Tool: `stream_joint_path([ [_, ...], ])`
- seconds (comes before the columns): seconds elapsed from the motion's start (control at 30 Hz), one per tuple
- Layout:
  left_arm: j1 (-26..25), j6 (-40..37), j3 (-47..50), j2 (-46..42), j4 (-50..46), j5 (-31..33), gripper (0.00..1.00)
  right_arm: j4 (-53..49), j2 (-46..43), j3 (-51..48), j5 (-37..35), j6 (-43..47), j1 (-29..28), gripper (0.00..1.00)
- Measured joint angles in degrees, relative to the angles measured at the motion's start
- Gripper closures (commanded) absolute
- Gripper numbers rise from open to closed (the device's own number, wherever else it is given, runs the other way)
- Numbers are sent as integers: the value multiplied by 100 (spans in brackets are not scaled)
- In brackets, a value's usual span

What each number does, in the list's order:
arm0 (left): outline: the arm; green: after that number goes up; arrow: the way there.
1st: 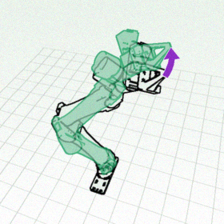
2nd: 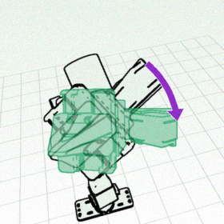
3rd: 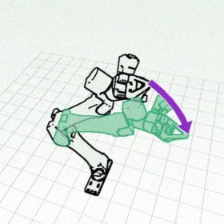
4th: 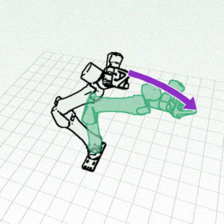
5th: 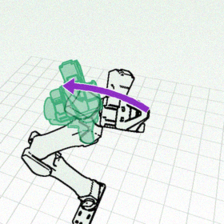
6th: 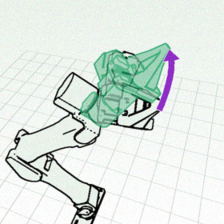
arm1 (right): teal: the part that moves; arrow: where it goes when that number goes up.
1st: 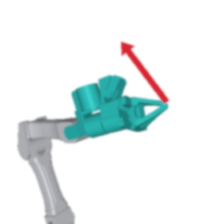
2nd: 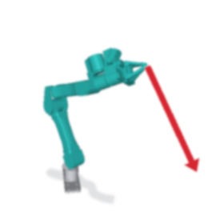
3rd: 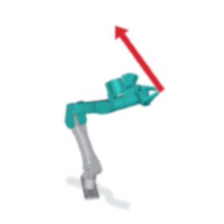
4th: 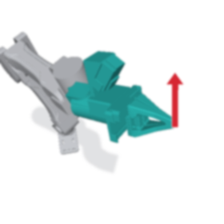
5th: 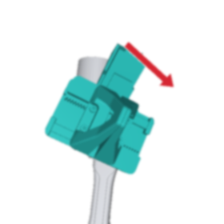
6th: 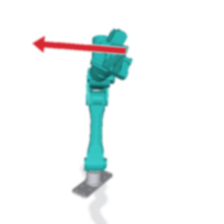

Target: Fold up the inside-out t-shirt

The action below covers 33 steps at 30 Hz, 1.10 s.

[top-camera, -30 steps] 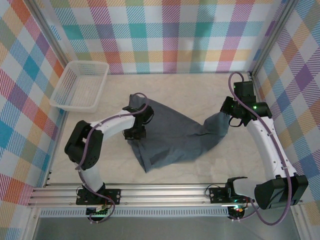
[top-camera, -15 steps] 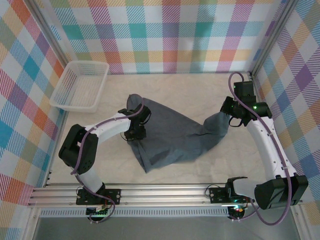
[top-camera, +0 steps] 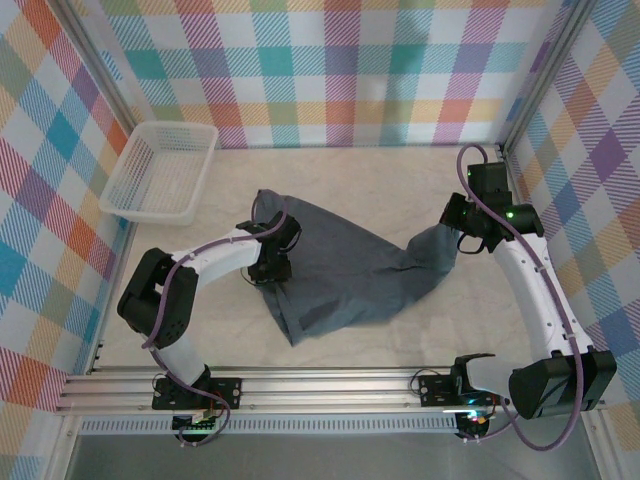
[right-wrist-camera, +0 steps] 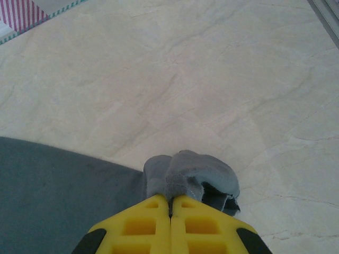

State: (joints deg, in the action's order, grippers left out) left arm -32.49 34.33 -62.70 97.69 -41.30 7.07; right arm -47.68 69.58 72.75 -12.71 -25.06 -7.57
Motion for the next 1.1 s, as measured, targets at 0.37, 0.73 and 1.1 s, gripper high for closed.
stream_joint_path([
  [0.37, 297, 197, -289, -299, -2, -229, 100, -184, 4, 597, 201, -118, 0, 100],
  [0.73, 1596, -739, -4911, -2710, 761, 767, 100, 1377, 0, 4216, -35, 22, 0, 100],
  [1.1, 1652, -1305, -4739, -3517, 1303, 1150, 100, 1530, 356, 5619, -1585, -133, 0, 100],
])
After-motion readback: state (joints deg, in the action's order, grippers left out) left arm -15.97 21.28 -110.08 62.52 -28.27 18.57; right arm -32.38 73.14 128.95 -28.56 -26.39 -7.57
